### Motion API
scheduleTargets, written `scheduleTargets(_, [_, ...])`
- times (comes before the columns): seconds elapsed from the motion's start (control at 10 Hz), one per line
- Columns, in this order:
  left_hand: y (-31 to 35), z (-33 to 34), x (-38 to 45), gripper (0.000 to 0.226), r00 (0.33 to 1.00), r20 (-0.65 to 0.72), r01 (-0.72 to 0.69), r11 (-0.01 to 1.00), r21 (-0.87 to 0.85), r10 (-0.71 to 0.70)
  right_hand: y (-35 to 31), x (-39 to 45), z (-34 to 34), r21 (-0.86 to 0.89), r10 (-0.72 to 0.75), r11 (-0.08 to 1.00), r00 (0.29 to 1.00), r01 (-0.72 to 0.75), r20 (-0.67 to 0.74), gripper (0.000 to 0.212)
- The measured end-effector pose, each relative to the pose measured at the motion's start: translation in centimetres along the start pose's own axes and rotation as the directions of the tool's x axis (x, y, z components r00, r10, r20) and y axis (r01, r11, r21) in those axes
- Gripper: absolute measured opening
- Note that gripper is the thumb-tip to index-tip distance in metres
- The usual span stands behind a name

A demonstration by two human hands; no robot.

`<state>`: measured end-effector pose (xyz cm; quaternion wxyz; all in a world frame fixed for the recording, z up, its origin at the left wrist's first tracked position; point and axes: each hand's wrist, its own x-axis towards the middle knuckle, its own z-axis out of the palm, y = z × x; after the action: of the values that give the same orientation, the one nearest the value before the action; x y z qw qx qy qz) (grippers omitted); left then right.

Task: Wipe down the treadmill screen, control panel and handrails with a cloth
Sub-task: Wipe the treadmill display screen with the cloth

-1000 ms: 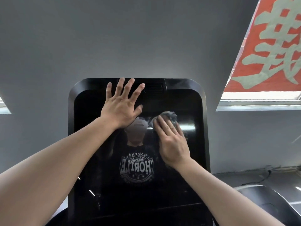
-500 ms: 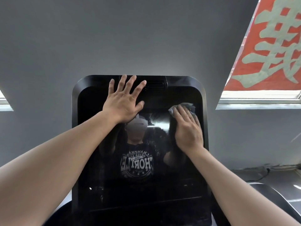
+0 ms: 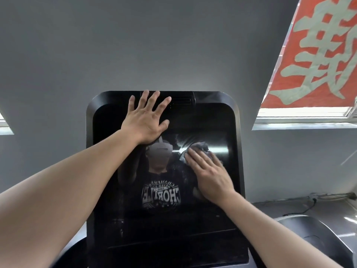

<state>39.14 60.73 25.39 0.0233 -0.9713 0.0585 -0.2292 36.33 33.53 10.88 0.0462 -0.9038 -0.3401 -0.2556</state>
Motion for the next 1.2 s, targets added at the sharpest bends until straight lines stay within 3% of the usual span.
scheduleTargets(0.1, [0.1,-0.2,0.0,0.074,1.000,0.013,0.005,1.000,-0.007,-0.005,2.3,1.4,-1.2,0.108,0.326,0.942,0.943,-0.317,-0.073,0.072])
scheduleTargets(0.2, [0.1,-0.1,-0.1,0.074,1.000,0.008,0.004,1.000,-0.006,-0.004,-1.5,0.4,0.5,0.066,0.321,0.946,0.945,-0.317,-0.063,0.076])
scheduleTargets(0.3, [0.0,-0.2,-0.1,0.074,1.000,0.006,0.001,1.000,-0.005,-0.001,-0.1,-0.9,0.9,0.011,0.051,0.999,0.999,-0.051,0.000,0.076])
scheduleTargets(0.4, [0.0,-0.1,0.0,0.074,1.000,0.006,-0.002,1.000,-0.007,0.003,2.9,-0.7,0.0,0.058,0.301,0.953,0.950,-0.297,-0.083,0.069])
scheduleTargets(0.5, [0.0,0.1,-0.1,0.074,1.000,-0.009,0.002,1.000,-0.004,-0.002,-1.2,-2.6,2.5,0.025,0.309,0.951,0.946,-0.308,-0.099,0.083])
scheduleTargets(0.6, [0.0,0.2,0.0,0.074,1.000,-0.012,0.003,1.000,-0.004,-0.003,-1.8,-4.6,2.9,-0.052,-0.034,0.998,0.999,0.033,-0.027,0.077])
scheduleTargets(0.7, [-0.1,0.2,0.1,0.075,1.000,-0.016,0.000,1.000,-0.002,0.000,2.3,-2.7,1.0,-0.006,0.126,0.992,0.990,-0.127,-0.058,0.071])
scheduleTargets(0.8, [-0.1,0.4,0.0,0.075,1.000,-0.019,0.007,1.000,-0.002,-0.007,-0.2,-2.5,1.8,0.031,0.347,0.938,0.931,-0.346,-0.110,0.082])
scheduleTargets(0.9, [0.0,0.4,0.1,0.075,1.000,-0.018,0.006,1.000,0.001,-0.006,-3.0,-4.9,3.8,-0.037,0.042,0.998,0.997,-0.045,-0.062,0.080])
scheduleTargets(1.0, [0.0,0.5,0.1,0.076,1.000,-0.020,0.006,1.000,0.009,-0.006,0.7,-3.3,1.9,-0.018,-0.007,1.000,0.999,0.007,-0.046,0.082])
scheduleTargets(1.1, [0.1,0.4,-0.1,0.076,1.000,-0.013,0.006,1.000,0.016,-0.006,0.8,-1.4,1.2,0.061,0.306,0.951,0.950,-0.303,-0.065,0.083])
scheduleTargets(1.2, [0.1,0.2,-0.2,0.077,1.000,0.004,0.008,1.000,0.026,-0.008,-2.9,-3.6,3.1,0.029,0.175,0.984,0.983,-0.174,-0.051,0.083])
